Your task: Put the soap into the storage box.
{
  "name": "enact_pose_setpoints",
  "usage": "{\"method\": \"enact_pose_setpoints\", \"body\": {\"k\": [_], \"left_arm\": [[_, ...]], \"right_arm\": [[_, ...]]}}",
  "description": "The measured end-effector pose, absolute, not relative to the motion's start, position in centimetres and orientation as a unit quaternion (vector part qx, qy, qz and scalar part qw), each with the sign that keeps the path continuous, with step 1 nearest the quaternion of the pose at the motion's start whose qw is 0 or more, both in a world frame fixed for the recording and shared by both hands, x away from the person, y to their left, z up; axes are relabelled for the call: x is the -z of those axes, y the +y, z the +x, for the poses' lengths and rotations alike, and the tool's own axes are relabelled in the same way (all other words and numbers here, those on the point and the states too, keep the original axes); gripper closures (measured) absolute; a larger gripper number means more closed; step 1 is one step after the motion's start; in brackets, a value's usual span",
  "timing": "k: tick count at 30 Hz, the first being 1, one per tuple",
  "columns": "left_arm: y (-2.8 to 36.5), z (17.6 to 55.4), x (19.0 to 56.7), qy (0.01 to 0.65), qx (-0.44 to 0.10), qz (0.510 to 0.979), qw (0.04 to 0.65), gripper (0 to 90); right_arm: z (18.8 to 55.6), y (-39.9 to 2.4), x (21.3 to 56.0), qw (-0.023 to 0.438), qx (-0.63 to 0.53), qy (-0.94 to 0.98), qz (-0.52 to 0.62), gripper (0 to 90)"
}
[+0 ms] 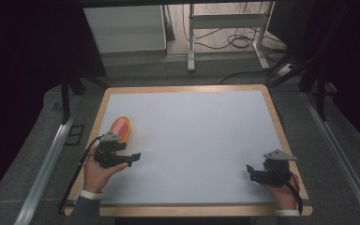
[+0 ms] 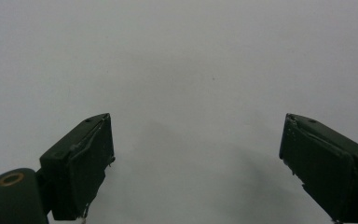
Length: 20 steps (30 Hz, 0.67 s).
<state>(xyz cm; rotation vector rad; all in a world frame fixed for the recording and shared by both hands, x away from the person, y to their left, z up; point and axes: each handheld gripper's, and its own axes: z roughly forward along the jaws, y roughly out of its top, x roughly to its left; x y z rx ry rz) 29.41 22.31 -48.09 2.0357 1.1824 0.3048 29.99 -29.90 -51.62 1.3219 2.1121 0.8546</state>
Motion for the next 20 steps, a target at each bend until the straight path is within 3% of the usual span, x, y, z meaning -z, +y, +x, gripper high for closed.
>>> {"method": "enact_pose_setpoints", "body": {"k": [20], "left_arm": [[22.3,27.5,49.8,0.468,-0.117,0.783,0.394,21.8]], "right_arm": [[29.9,-29.9,51.2,0.255,-0.327,0.77,0.486,9.6]]}}
